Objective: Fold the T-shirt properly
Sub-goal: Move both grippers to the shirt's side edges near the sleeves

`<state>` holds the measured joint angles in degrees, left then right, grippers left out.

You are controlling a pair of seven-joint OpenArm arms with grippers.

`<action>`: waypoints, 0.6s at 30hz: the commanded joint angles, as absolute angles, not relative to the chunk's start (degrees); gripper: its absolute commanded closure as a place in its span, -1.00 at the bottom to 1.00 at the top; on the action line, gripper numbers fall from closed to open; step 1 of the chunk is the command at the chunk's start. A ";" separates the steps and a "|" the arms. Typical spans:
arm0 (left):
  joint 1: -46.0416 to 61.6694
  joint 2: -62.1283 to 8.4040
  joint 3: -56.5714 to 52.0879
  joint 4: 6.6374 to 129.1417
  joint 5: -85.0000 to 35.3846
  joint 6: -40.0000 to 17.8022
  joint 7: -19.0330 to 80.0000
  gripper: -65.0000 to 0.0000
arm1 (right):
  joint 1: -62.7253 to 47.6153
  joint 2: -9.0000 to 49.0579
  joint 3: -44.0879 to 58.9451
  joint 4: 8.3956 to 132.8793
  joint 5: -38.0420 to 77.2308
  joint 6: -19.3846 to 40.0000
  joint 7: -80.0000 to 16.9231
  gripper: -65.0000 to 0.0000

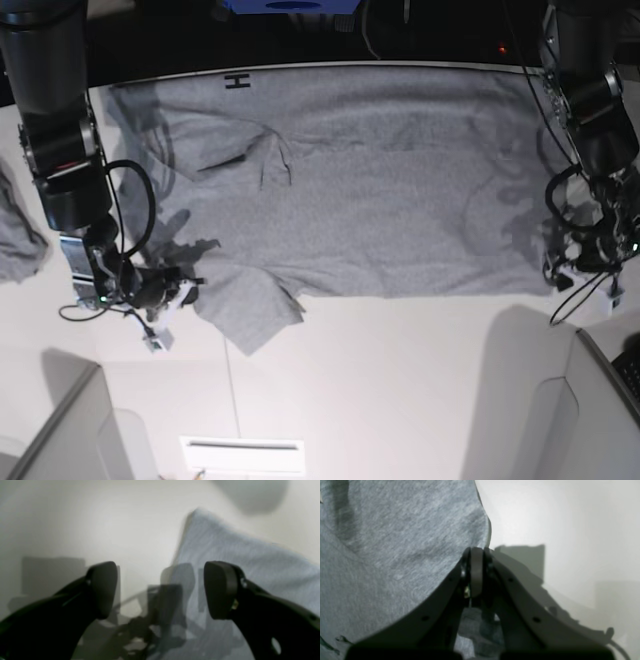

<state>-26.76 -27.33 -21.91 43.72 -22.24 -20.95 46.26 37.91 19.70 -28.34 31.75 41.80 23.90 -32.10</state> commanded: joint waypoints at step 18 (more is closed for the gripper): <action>-38.37 -28.26 -5.49 24.57 -21.41 -20.53 29.58 -0.62 | 38.99 20.18 -28.26 31.78 40.75 23.60 -33.63 1.00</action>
<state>-37.26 -27.59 -5.45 24.25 -21.23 -20.36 28.73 37.91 19.70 -28.34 31.77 41.89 24.03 -32.12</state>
